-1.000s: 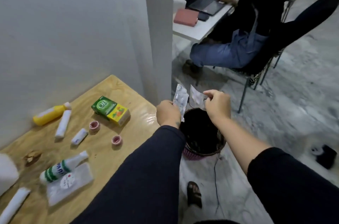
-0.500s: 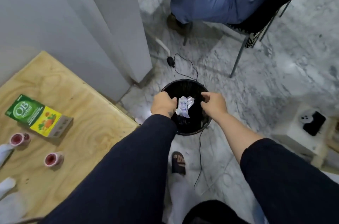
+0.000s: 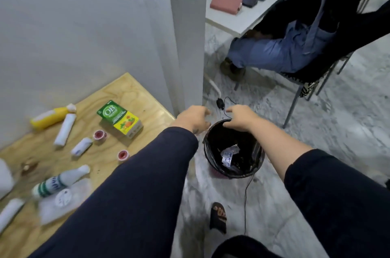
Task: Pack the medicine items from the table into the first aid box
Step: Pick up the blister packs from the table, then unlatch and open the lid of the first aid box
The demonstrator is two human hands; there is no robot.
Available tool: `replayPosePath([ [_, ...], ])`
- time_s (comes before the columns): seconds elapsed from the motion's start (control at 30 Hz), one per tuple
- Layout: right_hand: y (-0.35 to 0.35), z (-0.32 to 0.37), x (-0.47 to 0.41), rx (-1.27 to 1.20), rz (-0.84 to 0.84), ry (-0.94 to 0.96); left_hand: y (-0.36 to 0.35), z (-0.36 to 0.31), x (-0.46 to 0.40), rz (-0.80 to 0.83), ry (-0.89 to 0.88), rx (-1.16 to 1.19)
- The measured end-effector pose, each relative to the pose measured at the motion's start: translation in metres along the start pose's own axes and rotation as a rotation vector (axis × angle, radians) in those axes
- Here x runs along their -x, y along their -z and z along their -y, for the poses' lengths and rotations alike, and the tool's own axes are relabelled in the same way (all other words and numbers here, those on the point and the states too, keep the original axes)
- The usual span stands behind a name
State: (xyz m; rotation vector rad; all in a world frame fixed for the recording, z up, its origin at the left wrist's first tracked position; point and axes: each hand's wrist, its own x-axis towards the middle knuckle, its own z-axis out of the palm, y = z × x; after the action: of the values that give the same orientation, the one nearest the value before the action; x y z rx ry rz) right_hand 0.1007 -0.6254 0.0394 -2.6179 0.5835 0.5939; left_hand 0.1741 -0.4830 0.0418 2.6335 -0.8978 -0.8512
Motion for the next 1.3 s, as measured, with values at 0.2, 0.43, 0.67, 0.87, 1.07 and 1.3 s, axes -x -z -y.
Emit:
replayPosePath([
  [0.2,-0.005,0.109,0.054,0.06,-0.083,0.168,0.036,0.082,0.118,-0.186,0.1,0.055],
  [0.43,-0.056,0.242,0.109,0.111,-0.125,0.379,0.042,0.198,0.256,-0.351,0.36,0.14],
  [0.67,-0.112,0.36,0.15,0.196,-0.059,0.61,0.027,0.291,0.364,-0.472,0.569,0.222],
  [0.87,-0.147,0.438,0.154,0.281,-0.071,0.829,0.02,0.347,0.409,-0.681,0.722,0.23],
  [1.07,-0.171,0.503,0.135,0.344,-0.189,1.111,0.02,0.399,0.416,-0.767,0.781,0.182],
  [1.3,-0.206,0.532,0.107,0.436,-0.321,1.306,0.022,0.436,0.404,-0.725,0.738,0.017],
])
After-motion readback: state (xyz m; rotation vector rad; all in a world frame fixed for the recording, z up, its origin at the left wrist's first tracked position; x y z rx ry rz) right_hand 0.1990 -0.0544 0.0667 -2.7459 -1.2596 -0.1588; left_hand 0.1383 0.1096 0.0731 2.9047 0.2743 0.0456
